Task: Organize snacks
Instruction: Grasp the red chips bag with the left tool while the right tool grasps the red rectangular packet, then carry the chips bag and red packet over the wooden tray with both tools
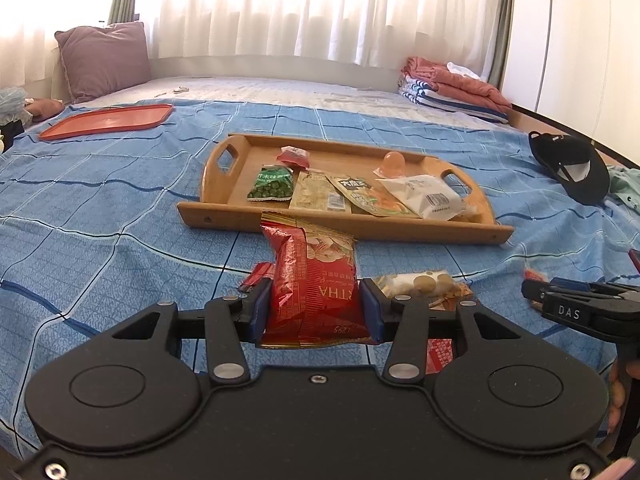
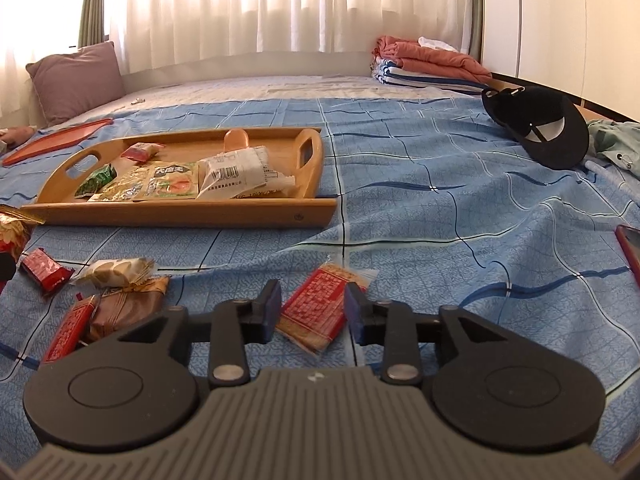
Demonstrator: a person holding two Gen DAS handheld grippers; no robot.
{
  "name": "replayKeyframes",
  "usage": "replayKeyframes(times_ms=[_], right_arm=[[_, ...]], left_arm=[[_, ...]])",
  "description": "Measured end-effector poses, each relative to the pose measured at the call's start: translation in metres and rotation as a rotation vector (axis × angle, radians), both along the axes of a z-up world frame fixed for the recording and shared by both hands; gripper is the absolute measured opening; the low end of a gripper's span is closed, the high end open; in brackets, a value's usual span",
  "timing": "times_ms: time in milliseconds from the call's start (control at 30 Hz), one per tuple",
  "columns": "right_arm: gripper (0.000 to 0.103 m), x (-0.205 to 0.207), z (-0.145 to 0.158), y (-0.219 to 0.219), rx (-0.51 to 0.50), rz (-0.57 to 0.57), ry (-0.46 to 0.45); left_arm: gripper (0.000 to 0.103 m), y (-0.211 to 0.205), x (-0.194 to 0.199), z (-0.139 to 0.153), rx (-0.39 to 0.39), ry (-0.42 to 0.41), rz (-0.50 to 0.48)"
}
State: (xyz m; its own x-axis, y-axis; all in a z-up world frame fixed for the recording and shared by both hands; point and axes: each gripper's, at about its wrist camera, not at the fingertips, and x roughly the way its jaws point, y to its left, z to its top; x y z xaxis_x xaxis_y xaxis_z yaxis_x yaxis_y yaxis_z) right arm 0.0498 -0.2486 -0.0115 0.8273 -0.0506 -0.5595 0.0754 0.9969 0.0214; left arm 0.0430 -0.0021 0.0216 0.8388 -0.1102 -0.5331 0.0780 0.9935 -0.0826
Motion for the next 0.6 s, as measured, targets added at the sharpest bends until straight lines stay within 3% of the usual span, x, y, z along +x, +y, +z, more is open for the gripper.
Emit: replayKeyframes(times_ms=[100,233,300,367,600], right_arm=[[0.068,0.003,-0.004,0.002,-0.005,-0.025,0.005],[0.068,0.005,-0.009,0.0,0.004,-0.055,0.012],[0.051,0.005,-0.008,0.0,0.004,-0.041,0.012],[0.042,0.004,-0.006,0.001,-0.003,-0.03,0.009],[0.04,-0.001,0.007,0.003,-0.001,0.013,-0.019]], left_arm=[[0.045,0.001,0.0,0.0,-0.001,0.0,0.003],[0.045,0.003,0.001,0.001,0.0,-0.003,0.005],[0.045,0.003,0.001,0.002,0.001,-0.005,0.006],[0.045,0.004,0.002,0.002,-0.002,-0.005,0.008],[0.045,0.005,0.008,0.006,0.002,-0.009,0.003]])
